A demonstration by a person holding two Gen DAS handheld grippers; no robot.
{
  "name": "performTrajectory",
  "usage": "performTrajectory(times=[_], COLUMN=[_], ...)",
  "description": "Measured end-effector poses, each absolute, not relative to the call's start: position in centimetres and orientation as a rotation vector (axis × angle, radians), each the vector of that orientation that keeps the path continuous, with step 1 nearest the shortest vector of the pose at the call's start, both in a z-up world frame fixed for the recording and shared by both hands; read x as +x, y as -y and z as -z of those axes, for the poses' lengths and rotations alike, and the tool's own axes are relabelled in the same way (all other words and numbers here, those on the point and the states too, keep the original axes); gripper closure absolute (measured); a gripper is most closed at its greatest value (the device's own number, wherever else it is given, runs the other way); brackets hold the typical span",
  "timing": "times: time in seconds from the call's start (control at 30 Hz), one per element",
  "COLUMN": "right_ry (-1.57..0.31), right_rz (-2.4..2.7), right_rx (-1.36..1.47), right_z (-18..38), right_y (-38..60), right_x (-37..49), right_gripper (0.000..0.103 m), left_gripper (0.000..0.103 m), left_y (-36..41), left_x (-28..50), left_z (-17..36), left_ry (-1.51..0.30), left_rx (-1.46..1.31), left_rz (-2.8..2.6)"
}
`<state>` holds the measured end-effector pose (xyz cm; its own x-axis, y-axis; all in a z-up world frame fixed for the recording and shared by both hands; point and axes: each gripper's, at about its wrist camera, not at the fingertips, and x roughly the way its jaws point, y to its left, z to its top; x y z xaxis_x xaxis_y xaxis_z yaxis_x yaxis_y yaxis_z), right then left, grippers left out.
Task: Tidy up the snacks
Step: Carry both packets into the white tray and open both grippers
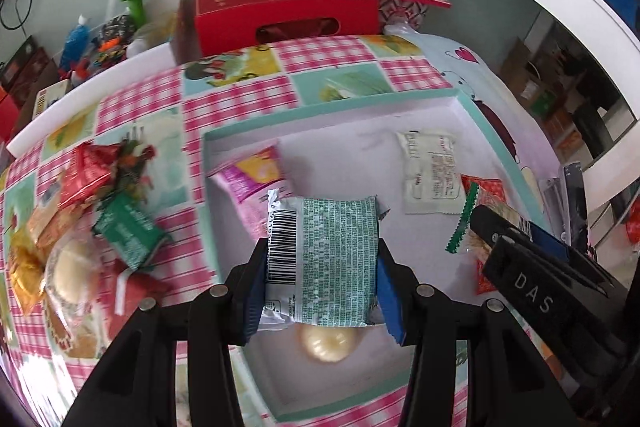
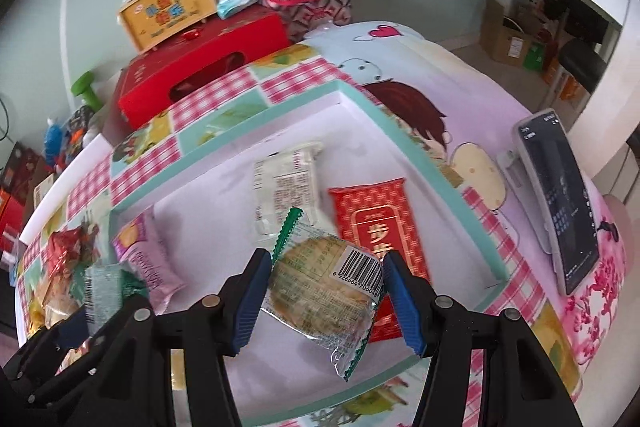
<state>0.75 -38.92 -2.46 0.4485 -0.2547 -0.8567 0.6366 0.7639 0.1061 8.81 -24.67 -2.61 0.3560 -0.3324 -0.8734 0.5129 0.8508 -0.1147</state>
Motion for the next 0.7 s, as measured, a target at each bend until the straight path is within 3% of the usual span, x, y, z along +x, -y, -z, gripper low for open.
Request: performTrajectory(times=[0.23, 0.33, 0.47, 0.7], right_ry=[-0.982, -0.985, -0.993, -0.988], right_rz=[0.579, 0.569, 0.551, 0.524], right_rx=[0.481, 0.478, 0.494, 0.509], right_z=[3.1, 3.1, 3.4, 3.4], right_y=[39.7, 39.6, 39.4, 38.9], right_x=[0.7, 0.8, 0.9, 1.2], right_gripper=[0.042, 0.042, 0.034, 0.029], left_gripper=[0.048, 0.040, 0.031, 0.030], left_y=[24.9, 24.7, 23.7, 20.9], left_x=[9.2, 9.3, 9.5, 10.7], left_z=[2.7, 2.3, 1.5, 1.1], left_ry=[-1.098, -1.099, -1.098, -1.084], left_rx=[0.158, 0.143, 0.134, 0.129], left_rz=[0.551, 0.537, 0.491, 0.369])
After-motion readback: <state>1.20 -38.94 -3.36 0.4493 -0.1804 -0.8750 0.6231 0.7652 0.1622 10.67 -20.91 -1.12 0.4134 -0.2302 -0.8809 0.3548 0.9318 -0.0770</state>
